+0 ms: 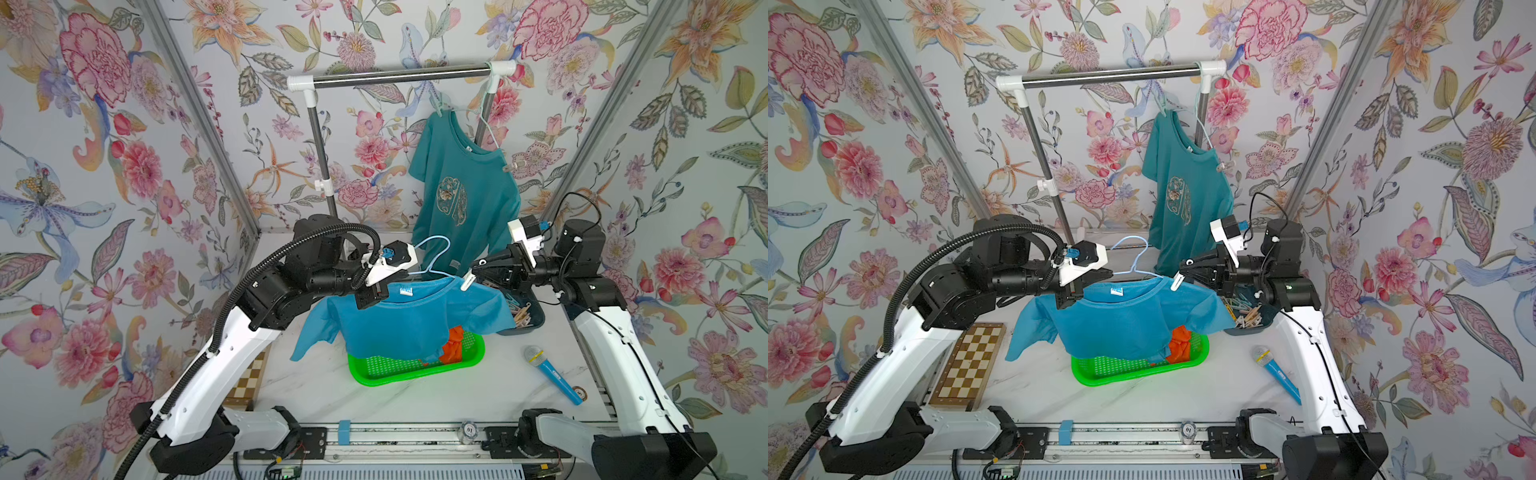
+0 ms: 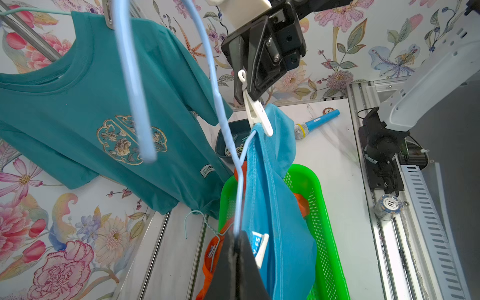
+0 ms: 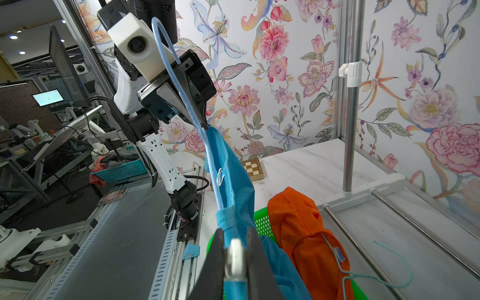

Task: Use clothespins to secure the t-shirt on both sides of the hanger
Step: Clamp the T-shirt on the hanger.

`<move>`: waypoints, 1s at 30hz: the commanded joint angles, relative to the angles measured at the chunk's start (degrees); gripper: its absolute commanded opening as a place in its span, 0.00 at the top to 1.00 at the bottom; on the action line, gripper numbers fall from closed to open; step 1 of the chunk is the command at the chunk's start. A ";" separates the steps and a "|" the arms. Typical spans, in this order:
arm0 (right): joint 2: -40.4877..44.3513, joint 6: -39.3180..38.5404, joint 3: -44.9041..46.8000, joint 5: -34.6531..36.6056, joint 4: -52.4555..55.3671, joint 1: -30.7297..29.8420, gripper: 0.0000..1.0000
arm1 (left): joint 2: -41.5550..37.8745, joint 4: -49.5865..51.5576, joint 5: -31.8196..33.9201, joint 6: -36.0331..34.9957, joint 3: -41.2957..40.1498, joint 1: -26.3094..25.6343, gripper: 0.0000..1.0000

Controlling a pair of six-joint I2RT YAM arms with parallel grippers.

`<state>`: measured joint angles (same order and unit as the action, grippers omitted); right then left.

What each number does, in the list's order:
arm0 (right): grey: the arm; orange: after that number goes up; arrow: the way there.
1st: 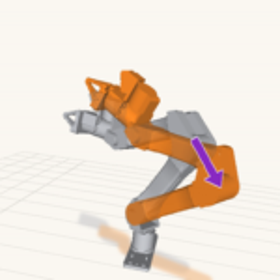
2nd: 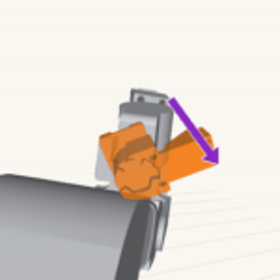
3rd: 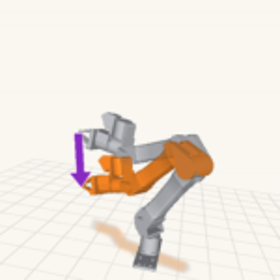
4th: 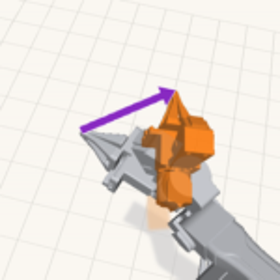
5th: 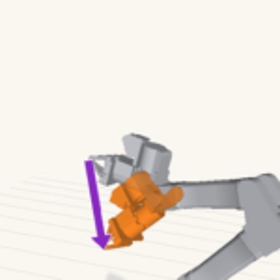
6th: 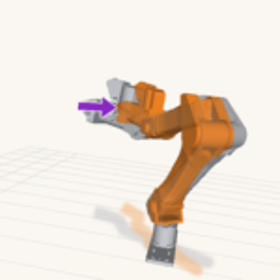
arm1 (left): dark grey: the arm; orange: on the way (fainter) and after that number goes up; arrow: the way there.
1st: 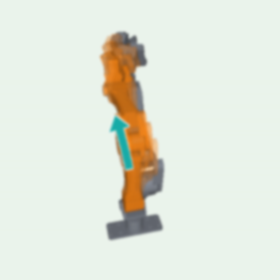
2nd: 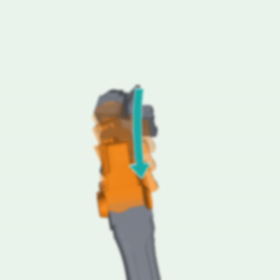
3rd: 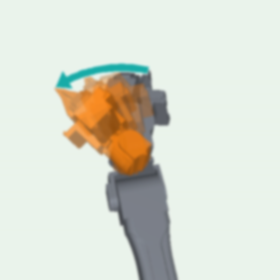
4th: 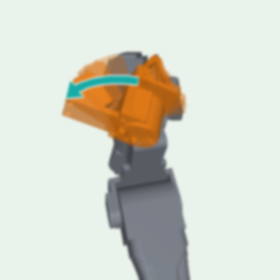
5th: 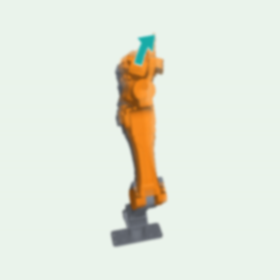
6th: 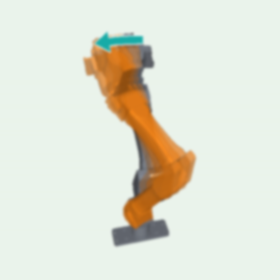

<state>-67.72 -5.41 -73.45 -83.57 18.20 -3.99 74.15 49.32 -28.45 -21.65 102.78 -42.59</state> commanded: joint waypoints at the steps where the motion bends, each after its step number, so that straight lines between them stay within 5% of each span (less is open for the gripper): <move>1: -0.06 -1.09 0.67 -0.36 -0.45 0.63 1.00 | -2.17 -2.22 -2.40 1.00 0.80 1.10 0.95; 18: 3.63 -0.10 3.65 -0.82 -3.03 2.69 0.98 | -1.68 -3.99 -7.40 2.06 0.44 4.45 0.96; 24: 3.76 7.24 5.57 -1.50 -11.05 2.17 0.43 | -2.33 -5.20 -8.56 2.79 0.14 5.06 0.96; 30: 3.37 15.35 5.69 2.88 -16.77 1.44 0.11 | -2.61 -6.72 -9.42 3.57 -1.97 5.20 0.96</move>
<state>-64.49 4.38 -68.07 -82.85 6.61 -2.04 72.73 45.78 -35.86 -19.66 101.95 -37.95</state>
